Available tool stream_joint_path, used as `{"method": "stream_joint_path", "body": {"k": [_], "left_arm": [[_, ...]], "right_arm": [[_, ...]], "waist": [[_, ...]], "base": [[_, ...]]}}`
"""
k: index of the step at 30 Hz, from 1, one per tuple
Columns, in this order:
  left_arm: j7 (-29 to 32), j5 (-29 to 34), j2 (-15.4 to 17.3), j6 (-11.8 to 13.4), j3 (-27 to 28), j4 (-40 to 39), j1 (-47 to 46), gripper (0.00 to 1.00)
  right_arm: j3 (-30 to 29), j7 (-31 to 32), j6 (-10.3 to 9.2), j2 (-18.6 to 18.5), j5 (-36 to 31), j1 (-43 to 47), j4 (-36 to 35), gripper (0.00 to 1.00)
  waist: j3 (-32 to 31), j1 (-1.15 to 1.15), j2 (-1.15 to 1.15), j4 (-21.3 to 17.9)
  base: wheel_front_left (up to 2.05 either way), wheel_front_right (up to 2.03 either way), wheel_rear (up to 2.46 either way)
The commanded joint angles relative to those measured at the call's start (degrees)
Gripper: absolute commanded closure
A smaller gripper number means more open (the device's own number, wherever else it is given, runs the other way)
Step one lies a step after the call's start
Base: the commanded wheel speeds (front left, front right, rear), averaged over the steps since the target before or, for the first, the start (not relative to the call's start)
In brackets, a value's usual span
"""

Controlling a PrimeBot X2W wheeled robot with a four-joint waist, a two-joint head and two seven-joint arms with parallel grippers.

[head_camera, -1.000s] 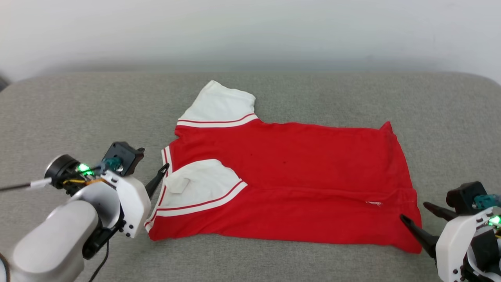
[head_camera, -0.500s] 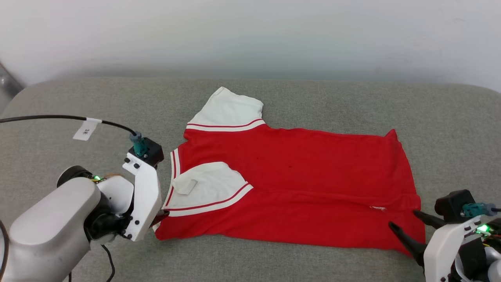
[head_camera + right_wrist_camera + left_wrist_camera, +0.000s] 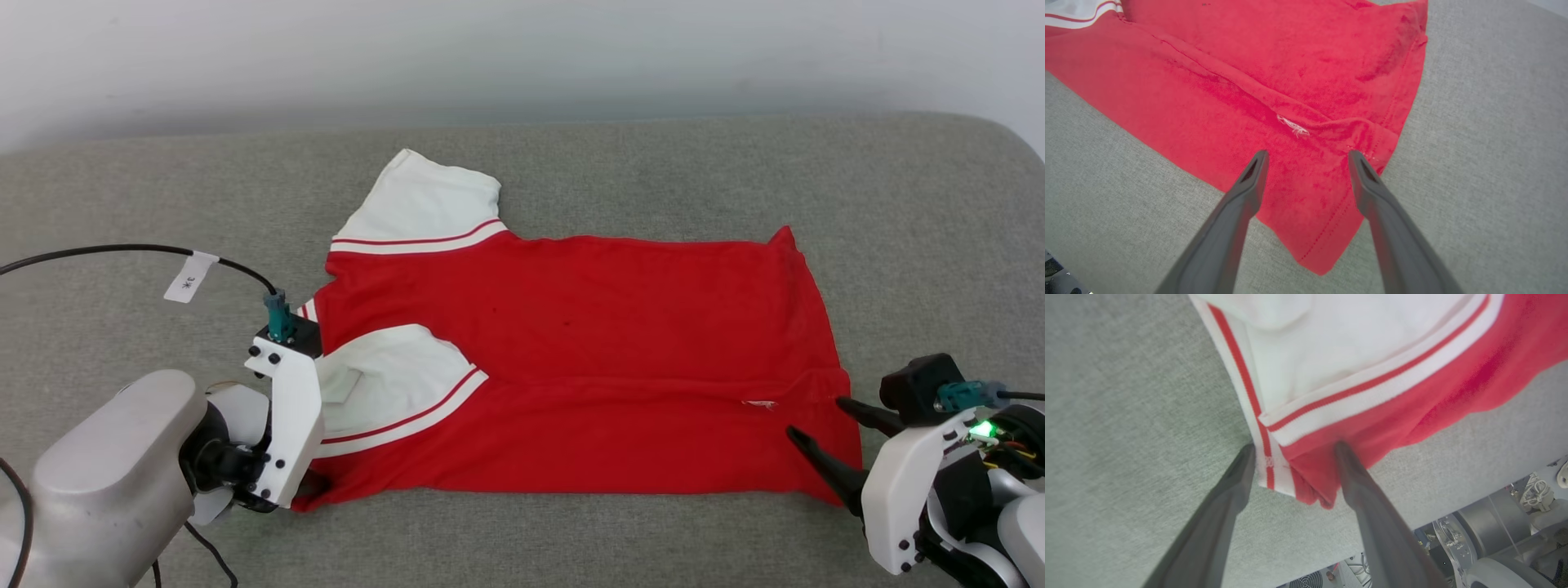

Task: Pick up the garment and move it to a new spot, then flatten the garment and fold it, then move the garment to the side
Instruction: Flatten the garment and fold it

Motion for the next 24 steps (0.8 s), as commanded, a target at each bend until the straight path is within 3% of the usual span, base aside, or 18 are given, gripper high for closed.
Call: {"method": "stream_joint_path", "body": {"k": [1, 6, 7, 8, 15, 24], "left_arm": [[0.03, -0.25, -0.52, -0.02, -0.34, 1.13, 0.89, 0.00], [-0.23, 0.36, -1.11, -0.29, -2.49, 3.98, 2.83, 0.00], [-0.36, 0.57, -1.20, -0.38, -2.97, 4.07, 3.04, 0.84], [-0.65, 0.51, -1.28, -0.52, -3.26, 4.07, 3.21, 1.00], [-2.70, 1.07, 0.28, -0.89, -5.88, 0.31, 2.50, 1.00], [-6.40, 1.02, 3.10, -0.86, -9.25, -4.98, -0.42, 1.00]], "right_arm": [[0.32, -0.15, -0.05, -0.23, 0.33, -1.11, 0.12, 0.00], [1.41, -0.46, -0.05, -0.60, 1.03, -2.83, 0.77, 0.00], [1.62, -0.39, -0.05, -0.86, 1.13, -3.04, 0.86, 0.00], [1.86, -0.23, -0.05, -1.14, 1.52, -3.34, 0.89, 0.00], [4.70, 3.61, -0.05, -6.00, 3.35, -7.97, -1.79, 0.00], [13.72, 22.98, -0.05, -14.38, 11.09, -18.50, -3.06, 0.00]], "waist": [[0.92, 0.00, 0.00, -0.72], [1.76, 0.00, 0.00, -1.38], [1.74, 0.00, 0.00, -1.42], [1.66, 0.00, 0.00, -1.40], [-1.05, 0.00, 0.00, -0.83], [-2.19, 0.00, 0.00, 0.36]], "base": [[0.00, 0.00, 0.00], [0.00, 0.00, 0.00], [0.00, 0.00, 0.00], [0.00, 0.00, 0.00], [0.00, 0.00, 0.00], [0.00, 0.00, 0.00]]}}
